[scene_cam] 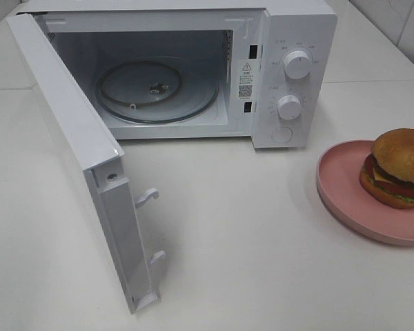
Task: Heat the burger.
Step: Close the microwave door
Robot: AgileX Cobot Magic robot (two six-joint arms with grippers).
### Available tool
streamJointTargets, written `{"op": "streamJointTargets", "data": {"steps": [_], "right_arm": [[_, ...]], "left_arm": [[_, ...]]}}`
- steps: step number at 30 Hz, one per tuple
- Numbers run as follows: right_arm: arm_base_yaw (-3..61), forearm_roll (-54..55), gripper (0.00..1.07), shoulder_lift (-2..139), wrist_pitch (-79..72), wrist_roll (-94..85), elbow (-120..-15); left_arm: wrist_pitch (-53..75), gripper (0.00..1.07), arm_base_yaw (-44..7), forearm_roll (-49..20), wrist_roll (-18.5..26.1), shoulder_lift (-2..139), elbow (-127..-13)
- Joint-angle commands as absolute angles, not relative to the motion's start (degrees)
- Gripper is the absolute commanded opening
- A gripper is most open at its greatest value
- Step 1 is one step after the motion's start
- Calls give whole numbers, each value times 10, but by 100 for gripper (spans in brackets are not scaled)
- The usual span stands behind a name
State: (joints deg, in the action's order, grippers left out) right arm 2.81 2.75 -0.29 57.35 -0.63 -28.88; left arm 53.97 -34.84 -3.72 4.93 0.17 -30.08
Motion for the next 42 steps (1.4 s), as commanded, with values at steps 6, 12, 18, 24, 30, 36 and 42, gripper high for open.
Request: {"op": "streamJointTargets", "data": {"steps": [6, 12, 18, 24, 30, 36, 42], "right_arm": [[26, 27, 64, -17, 575, -12, -289], [26, 27, 64, -17, 575, -12, -289], [26, 27, 64, -17, 575, -12, -289], [26, 27, 64, -17, 575, -12, -289], [26, 27, 64, -17, 575, -12, -289], [26, 27, 64, -17, 575, -12, -289], [26, 27, 64, -17, 575, -12, -289]], "left_arm": [[355, 0, -347, -44, 48, 78, -307], [325, 0, -347, -33, 50, 168, -307], [296, 0, -347, 9, 50, 323, -307], [225, 0, -347, 17, 50, 457, -307], [143, 0, -347, 14, 48, 556, -307], [-6, 0, -347, 14, 48, 647, -307], [-125, 0, -347, 14, 48, 706, -307]]}}
